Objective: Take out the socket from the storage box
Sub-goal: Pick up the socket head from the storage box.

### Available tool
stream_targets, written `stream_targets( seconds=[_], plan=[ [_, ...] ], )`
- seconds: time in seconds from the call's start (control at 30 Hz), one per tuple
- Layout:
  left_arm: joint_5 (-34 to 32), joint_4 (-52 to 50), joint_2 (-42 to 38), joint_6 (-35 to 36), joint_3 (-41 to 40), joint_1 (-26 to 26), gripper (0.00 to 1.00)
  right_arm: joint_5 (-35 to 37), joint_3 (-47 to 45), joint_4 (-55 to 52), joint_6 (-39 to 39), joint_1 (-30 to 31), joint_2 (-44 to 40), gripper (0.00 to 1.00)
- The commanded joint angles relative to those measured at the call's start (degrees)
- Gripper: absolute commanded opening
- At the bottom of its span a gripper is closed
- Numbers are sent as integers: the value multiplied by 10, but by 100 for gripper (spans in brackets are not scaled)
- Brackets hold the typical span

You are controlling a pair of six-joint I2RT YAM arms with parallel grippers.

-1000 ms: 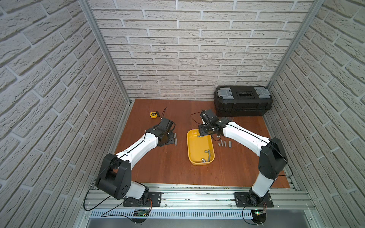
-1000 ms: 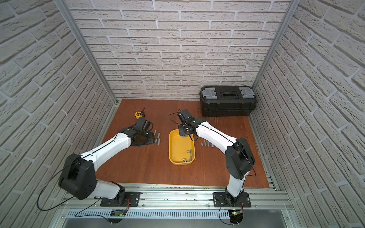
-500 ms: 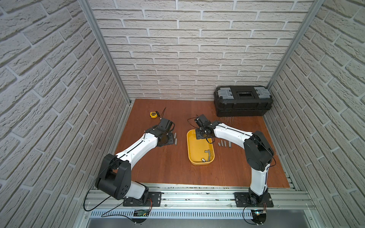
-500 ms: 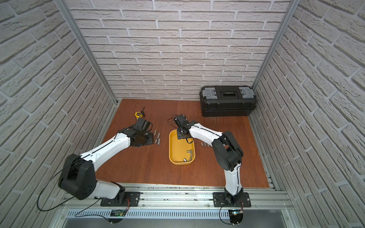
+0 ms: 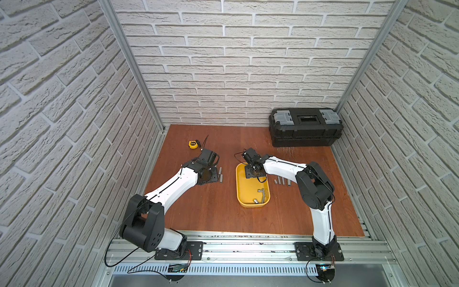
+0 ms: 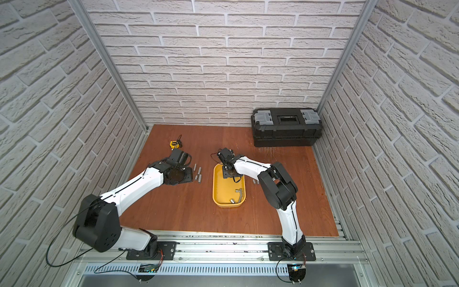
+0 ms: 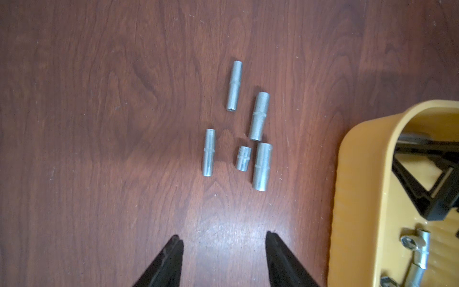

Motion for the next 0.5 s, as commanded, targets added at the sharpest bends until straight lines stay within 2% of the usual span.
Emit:
stream_targets(
  seconds=[0.0, 0.47],
  plan=[
    [-3, -7, -20, 2, 1, 5, 57, 13, 17, 16, 10, 3, 19, 64],
    [-5, -11, -24, 0, -2, 5, 57, 17, 29, 23, 8, -7, 47, 62]
  ],
)
